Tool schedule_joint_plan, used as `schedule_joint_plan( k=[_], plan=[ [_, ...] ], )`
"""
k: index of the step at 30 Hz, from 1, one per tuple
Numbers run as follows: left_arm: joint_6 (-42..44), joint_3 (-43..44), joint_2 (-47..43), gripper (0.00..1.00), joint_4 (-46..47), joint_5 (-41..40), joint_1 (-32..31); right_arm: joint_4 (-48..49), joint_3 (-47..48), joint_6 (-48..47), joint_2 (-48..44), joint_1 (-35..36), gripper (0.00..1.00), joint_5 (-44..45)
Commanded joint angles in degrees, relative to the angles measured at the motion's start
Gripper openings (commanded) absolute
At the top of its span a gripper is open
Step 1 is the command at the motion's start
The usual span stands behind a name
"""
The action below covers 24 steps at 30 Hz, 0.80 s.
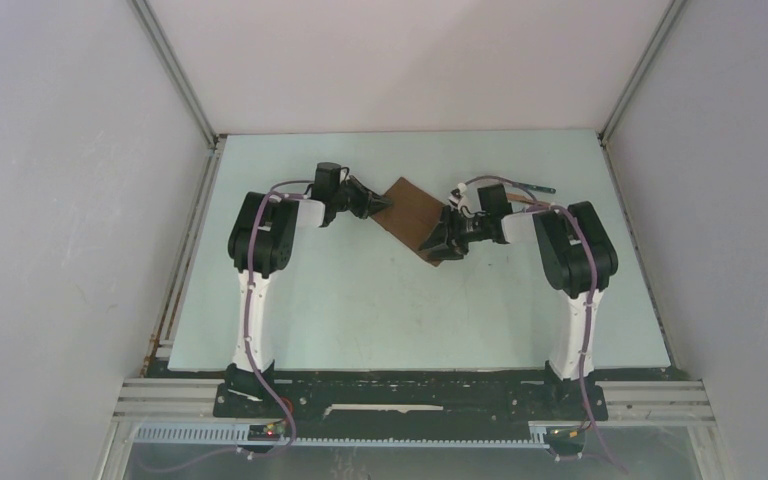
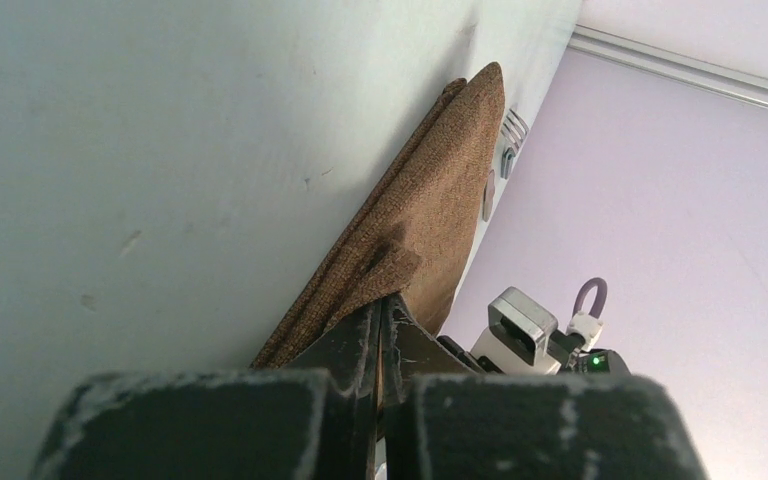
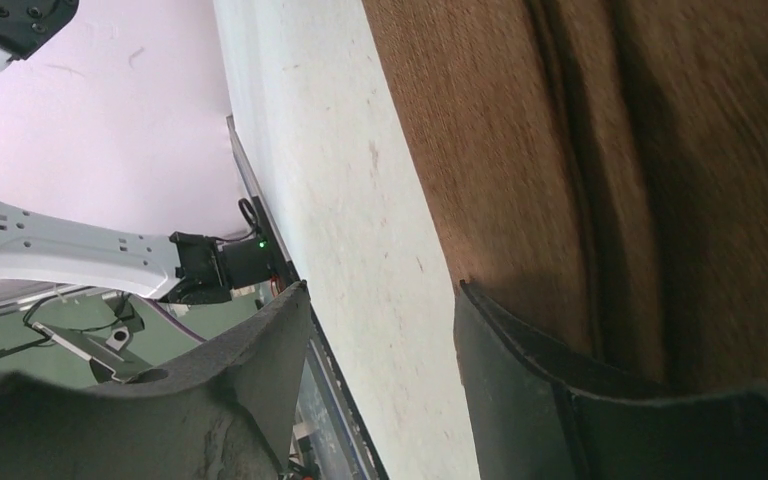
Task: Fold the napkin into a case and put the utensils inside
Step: Smooth out the 2/3-rectangle-folded napkin at the center of the board.
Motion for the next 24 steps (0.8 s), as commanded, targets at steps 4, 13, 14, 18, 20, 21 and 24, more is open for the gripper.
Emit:
schedule_joint_plan(
  k=[4, 13, 14, 18, 20, 21, 24],
  plan=[
    [1.7, 2.5, 1.5, 0.00, -3.8, -4.0, 1.0, -0.8, -3.9, -4.1, -1.7, -2.8, 0.64, 4.1],
    [9.2, 10.4, -0.3, 0.06, -14.0, -1.4, 0.6, -9.9, -7.4, -6.0, -18.4, -2.0, 0.67, 10.4],
    [9.9, 11.4, -0.9, 0.12, -14.6, -0.8, 0.5, -11.1, -6.2, -6.4, -20.1, -2.0, 0.68, 11.2],
    [12.0, 15.4, -4.2, 0.33, -17.6, 1.3, 0.2, -14.6, 0.7, -8.4, -17.7, -0.7, 0.68, 14.6],
    [13.2, 18.0, -5.8, 0.39, -21.0, 2.7, 0.0, -15.9, 5.4, -9.7, -15.1, 1.1, 0.68, 18.4],
    [13.8, 18.8, -6.8, 0.41, -22.4, 3.0, 0.0, -16.0, 7.3, -10.1, -13.7, 2.0, 0.68, 19.9],
    [16.0, 18.2, -11.6, 0.43, -27.2, 2.2, 0.2, -19.8, 15.1, -12.6, -9.0, 5.2, 0.64, 28.1]
  ],
)
